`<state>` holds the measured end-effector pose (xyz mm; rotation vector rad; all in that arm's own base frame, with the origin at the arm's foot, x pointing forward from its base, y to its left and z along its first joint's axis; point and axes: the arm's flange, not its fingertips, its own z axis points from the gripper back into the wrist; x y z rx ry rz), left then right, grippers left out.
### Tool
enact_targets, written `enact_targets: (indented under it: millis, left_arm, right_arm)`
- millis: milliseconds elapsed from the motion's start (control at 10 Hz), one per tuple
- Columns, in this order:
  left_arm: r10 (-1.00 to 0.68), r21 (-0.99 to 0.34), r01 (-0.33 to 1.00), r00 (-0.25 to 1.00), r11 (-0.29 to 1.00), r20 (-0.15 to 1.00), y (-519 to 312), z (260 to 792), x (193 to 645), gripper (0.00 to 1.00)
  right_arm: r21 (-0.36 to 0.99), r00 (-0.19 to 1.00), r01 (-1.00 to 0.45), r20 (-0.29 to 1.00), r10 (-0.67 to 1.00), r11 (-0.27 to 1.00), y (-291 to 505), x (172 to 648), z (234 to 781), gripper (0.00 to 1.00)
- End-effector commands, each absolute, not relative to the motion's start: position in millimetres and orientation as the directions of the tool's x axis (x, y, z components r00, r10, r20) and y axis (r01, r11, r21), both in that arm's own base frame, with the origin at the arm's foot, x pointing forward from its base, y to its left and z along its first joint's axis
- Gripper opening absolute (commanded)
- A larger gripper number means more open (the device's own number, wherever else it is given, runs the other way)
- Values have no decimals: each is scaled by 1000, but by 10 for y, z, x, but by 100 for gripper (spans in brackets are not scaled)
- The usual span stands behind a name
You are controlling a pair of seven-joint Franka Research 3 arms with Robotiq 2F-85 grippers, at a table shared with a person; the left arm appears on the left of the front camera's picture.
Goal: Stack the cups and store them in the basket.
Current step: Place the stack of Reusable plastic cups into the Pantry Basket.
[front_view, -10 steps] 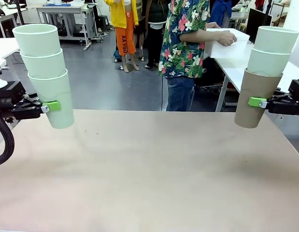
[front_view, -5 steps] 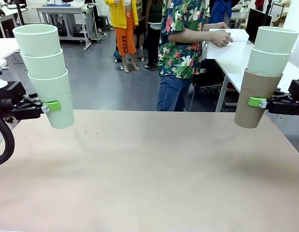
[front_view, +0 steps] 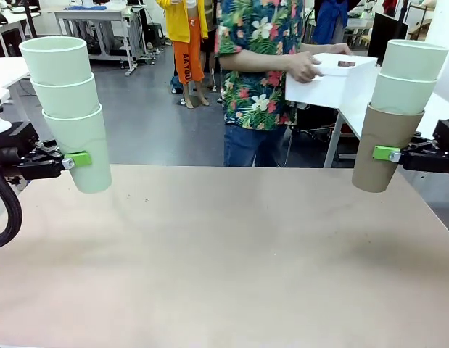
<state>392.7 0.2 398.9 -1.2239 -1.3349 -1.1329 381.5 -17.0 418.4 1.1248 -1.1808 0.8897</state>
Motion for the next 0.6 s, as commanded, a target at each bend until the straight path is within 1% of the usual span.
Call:
enact_targets:
  millis: [0, 500]
  left_arm:
    - [106, 37, 997, -44, 64, 993, -6, 4027, 3913, 86]
    - [106, 37, 997, -44, 64, 993, -6, 4027, 3913, 86]
  right_arm:
    - [184, 182, -955, 983, -31, 234, -169, 3810, 4205, 86]
    - [184, 182, -955, 983, -31, 234, -169, 3810, 4205, 86]
